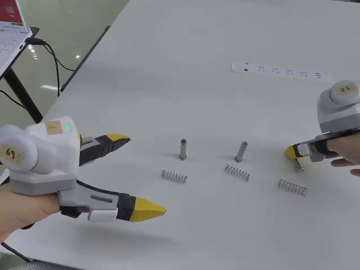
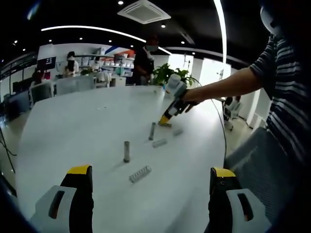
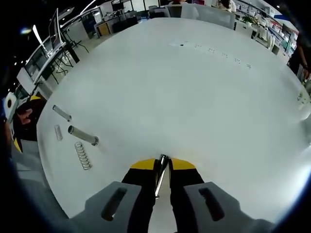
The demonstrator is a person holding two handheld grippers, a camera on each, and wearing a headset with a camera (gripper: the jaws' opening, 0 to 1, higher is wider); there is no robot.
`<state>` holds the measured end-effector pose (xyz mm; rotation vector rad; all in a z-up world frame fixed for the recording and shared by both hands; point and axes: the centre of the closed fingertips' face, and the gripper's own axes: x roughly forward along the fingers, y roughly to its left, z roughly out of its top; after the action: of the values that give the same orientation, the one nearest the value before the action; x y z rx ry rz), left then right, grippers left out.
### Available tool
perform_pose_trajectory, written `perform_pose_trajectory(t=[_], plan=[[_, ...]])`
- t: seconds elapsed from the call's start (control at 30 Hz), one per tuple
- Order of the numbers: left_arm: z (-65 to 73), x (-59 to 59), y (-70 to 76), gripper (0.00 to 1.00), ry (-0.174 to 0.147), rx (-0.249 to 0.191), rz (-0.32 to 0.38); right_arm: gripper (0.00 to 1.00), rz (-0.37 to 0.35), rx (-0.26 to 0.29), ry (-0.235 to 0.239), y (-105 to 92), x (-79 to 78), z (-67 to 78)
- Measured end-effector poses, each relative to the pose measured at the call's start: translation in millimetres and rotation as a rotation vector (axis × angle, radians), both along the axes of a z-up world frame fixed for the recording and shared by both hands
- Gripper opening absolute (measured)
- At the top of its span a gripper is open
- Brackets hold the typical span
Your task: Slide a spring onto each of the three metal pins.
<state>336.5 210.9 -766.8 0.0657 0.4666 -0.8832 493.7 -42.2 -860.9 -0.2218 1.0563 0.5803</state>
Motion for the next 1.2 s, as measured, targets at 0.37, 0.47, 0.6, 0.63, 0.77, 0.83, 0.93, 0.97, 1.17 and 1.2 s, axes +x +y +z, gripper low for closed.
perform_pose_trajectory(t=[0.37, 0.47, 0.6, 0.63, 0.77, 0.83, 0.93, 0.97, 1.17, 1.2], plan=[[1.1, -0.8, -0.7, 0.98, -0.001, 0.004, -0.005, 0.05, -0.020, -0.002, -0.010, -1.5, -0.9, 0.6], [1.3, -0.9, -0.1, 0.98, -0.002, 0.006, -0.003, 0.05, -0.025, 0.011, -0.019, -1.1, -2.3, 5.6], [3.3, 0.0, -1.0, 0.98, -0.006, -0.003, 0.000, 0.05, -0.017, 0.025, -0.036, -0.1, -4.2, 12.6], [3.9, 0.3, -1.4, 0.98, -0.007, -0.005, 0.001, 0.05, -0.018, 0.028, -0.040, -0.9, -4.2, 14.1], [5.3, 0.8, -4.0, 0.98, -0.011, -0.003, -0.005, 0.05, -0.017, 0.047, -0.058, 0.4, -5.7, 20.4], [5.6, 0.6, -4.7, 0.98, -0.012, -0.002, -0.008, 0.05, -0.013, 0.056, -0.066, 1.5, -7.6, 23.4], [5.8, 0.0, -5.4, 0.98, -0.013, 0.000, -0.011, 0.05, -0.007, 0.066, -0.081, 2.1, -10.1, 26.9], [5.9, -0.3, -5.8, 0.98, -0.013, 0.000, -0.012, 0.05, -0.006, 0.073, -0.087, 2.6, -11.7, 28.3], [6.1, -1.2, -7.3, 0.98, -0.014, 0.006, -0.021, 0.05, 0.000, 0.079, -0.112, 2.2, -14.4, 32.8], [6.8, -1.0, -7.6, 0.98, -0.016, 0.005, -0.021, 0.05, 0.001, 0.082, -0.116, 2.2, -15.0, 34.1]])
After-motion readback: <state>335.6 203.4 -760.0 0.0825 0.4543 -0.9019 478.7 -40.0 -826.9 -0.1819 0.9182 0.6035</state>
